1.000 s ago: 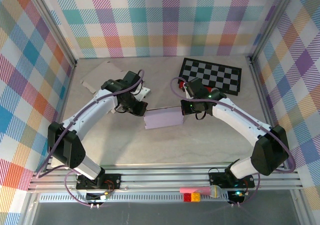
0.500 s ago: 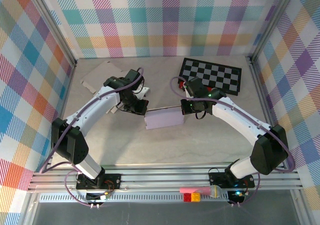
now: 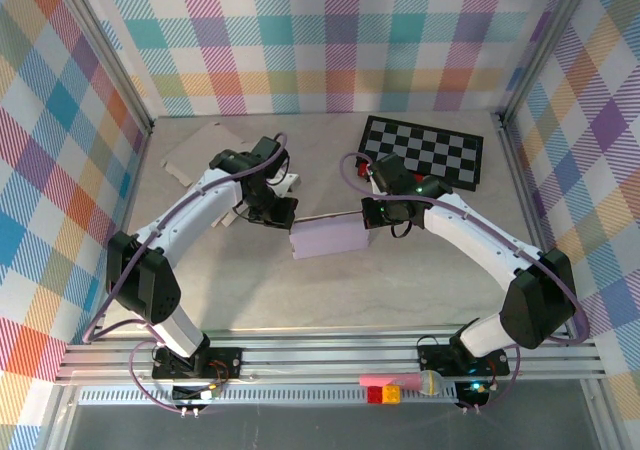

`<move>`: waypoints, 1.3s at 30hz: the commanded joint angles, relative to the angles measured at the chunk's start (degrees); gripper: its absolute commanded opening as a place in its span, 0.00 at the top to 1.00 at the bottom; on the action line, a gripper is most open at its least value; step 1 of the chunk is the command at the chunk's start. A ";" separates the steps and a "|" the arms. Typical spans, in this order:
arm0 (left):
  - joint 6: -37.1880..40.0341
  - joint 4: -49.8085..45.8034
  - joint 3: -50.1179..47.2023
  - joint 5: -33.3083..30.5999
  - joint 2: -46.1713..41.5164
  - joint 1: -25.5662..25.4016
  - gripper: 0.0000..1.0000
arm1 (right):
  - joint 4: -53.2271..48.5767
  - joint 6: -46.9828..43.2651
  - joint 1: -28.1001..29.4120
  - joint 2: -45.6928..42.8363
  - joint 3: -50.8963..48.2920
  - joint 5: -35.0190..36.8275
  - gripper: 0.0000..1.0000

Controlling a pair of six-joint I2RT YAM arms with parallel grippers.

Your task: Fold the paper box

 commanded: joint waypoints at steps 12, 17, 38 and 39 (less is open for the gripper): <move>-0.34 -3.13 5.30 8.10 2.72 1.92 1.00 | -0.06 0.17 0.50 1.53 2.14 -3.16 1.00; -0.74 -4.04 5.86 8.53 3.36 1.92 1.00 | -0.76 0.14 0.33 2.12 3.21 -3.94 1.00; 0.88 2.12 -2.70 7.12 0.00 1.91 1.00 | -0.32 0.17 0.20 2.38 2.71 -4.85 1.00; 0.97 2.57 -3.39 7.00 -0.30 1.90 1.00 | -0.33 0.10 0.24 2.43 2.69 -5.01 1.00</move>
